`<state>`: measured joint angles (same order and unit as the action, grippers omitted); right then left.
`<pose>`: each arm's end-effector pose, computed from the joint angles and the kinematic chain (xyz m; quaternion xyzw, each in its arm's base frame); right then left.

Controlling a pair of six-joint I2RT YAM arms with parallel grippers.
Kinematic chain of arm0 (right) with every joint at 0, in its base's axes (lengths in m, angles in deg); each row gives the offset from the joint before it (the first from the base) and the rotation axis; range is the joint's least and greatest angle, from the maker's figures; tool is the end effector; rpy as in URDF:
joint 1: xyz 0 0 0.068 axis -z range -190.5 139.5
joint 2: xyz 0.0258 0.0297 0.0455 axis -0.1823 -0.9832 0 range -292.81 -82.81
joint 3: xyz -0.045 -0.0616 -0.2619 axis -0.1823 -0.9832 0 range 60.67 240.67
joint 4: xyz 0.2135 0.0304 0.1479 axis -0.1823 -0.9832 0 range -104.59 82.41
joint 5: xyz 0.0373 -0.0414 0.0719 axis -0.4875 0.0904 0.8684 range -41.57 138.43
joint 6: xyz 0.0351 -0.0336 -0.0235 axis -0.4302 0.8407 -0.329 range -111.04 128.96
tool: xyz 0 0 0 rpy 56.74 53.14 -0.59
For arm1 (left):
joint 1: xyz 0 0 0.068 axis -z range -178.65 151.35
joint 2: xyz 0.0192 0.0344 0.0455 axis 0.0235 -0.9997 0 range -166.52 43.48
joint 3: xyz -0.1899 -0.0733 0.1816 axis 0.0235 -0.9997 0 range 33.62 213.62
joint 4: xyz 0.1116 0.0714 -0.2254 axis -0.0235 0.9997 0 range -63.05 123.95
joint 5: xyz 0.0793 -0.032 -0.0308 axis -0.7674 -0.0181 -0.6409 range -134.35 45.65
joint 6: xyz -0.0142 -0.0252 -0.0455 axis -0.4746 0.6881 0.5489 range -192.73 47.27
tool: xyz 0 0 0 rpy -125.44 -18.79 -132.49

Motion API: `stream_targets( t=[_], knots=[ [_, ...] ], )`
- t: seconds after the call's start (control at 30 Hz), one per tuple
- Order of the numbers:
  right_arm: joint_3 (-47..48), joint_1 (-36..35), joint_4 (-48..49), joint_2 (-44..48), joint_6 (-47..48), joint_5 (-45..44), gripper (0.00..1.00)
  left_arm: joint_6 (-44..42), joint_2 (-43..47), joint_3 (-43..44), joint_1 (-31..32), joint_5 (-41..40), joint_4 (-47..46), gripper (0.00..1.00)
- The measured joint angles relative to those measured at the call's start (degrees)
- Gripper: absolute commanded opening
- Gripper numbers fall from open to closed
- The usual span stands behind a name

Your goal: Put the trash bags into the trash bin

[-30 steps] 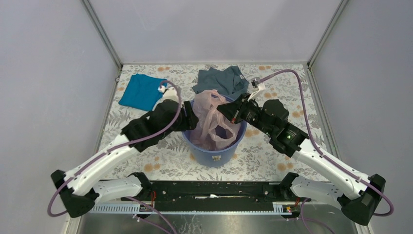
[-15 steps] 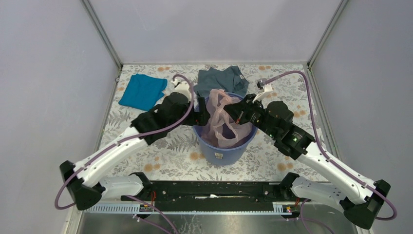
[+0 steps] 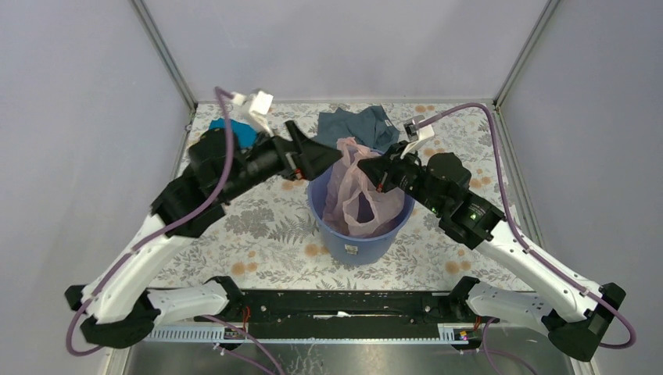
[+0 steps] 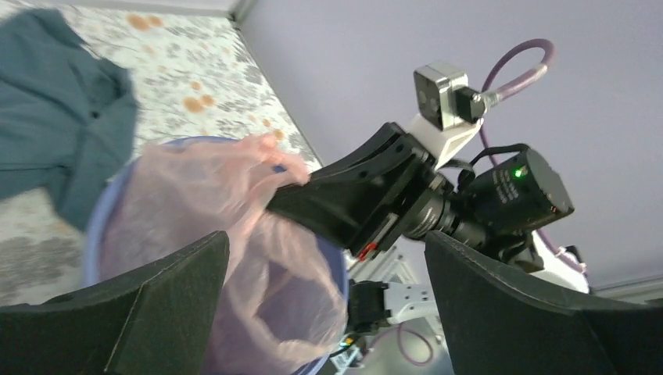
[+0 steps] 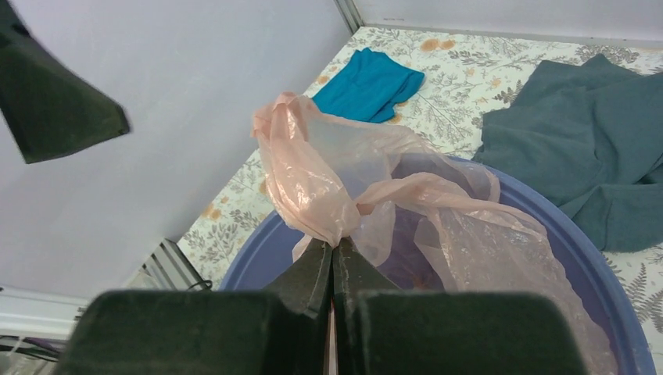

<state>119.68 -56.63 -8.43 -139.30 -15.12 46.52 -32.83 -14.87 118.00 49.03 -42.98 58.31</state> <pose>0.1574 0.1621 0.4074 -0.1215 0.6860 0.4029 0.5935 0.1235 -0.1368 0.4895 0.0582 0.7369 -0.4724 0.4801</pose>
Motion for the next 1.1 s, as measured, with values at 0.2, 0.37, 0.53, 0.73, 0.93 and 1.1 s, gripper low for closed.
stream_targets(
  t=[0.2, 0.37, 0.53, 0.73, 0.93, 1.1],
  knots=[
    [0.0, 0.0, -0.1, -0.7, 2.7, 0.5, 0.0, 7.5, -12.3, 1.4, -0.1, 6.8, -5.4, 0.86],
    [-0.9, 0.0, -0.2, -0.5, 4.0, 1.2, 0.0, 11.5, -19.5, 2.1, -0.6, 8.0, -6.0, 0.7],
    [-1.3, 0.0, 0.9, -0.5, 4.6, 3.5, 0.0, 13.7, -19.9, 2.1, -0.6, 6.5, -6.6, 0.6],
    [-2.8, 0.0, 1.6, -0.2, 4.6, 6.2, 0.17, 15.7, -18.4, 1.6, -0.6, 3.9, -8.5, 0.2],
    [-3.0, 0.0, -0.1, 0.8, 6.3, 7.1, 0.68, 14.9, -17.1, 0.9, -0.6, 2.3, -8.4, 0.0],
    [-2.1, 0.0, -6.9, 3.7, 8.5, 4.8, 0.87, 12.1, -13.7, -1.9, -1.4, 3.8, -8.3, 0.0]
  ],
)
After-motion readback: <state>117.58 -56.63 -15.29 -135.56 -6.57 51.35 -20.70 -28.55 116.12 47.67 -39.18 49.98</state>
